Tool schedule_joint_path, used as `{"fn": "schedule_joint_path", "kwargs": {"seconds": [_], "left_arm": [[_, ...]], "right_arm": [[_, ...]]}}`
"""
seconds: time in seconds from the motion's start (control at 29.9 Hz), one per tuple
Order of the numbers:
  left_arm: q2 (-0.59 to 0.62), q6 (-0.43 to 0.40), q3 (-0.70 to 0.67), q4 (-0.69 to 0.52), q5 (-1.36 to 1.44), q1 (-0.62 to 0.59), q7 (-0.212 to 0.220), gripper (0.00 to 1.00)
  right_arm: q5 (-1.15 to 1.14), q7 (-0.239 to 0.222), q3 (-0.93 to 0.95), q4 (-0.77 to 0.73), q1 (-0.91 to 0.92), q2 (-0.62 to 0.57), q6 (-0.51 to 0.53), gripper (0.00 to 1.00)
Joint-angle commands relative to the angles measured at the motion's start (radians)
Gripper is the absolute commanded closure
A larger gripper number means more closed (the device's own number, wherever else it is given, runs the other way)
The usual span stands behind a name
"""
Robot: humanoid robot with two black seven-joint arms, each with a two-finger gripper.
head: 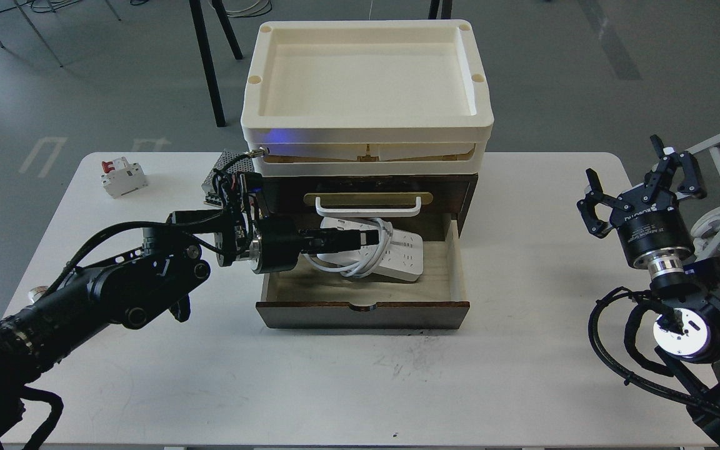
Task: Put charging cable into cabinet
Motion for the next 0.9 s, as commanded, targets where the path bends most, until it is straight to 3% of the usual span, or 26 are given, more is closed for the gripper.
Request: {"fn": "schedule_joint_path", "kwargs": {"seconds": [0.0,0.2,0.4,0.7,0.87], "left_arm": [[0.023,-0.007,-0.004,-0.04,-0.005,0.004,0.0,0.08],[0.131,-0.012,-0.011,-0.158,-0.026,0.015,0.0,0.08],[0.322,-0.011,-0.013,-0.255,-0.247,0.035,0.0,0.08],[0.517,0.008,-0.03,-0.252,-0.795,0.145,0.0,0.07],[0.521,0.104,-0.028,-0.198,-1.046,0.17,0.0,0.06]], "right_arm": [[0.0,0.0,0.002,0.0,0.0,0.002,0.0,0.01],[0.0,0.0,0.002,0.0,0.0,0.0,0.0,0.01],[0.0,0.0,0.002,0.0,-0.002,0.0,0.0,0.01],[0.0,0.0,0.0,0.0,-0.002,0.002,-0.002,0.01],[0.0,0.0,-0.001,0.0,-0.002,0.002,-0.006,0.01]]}}
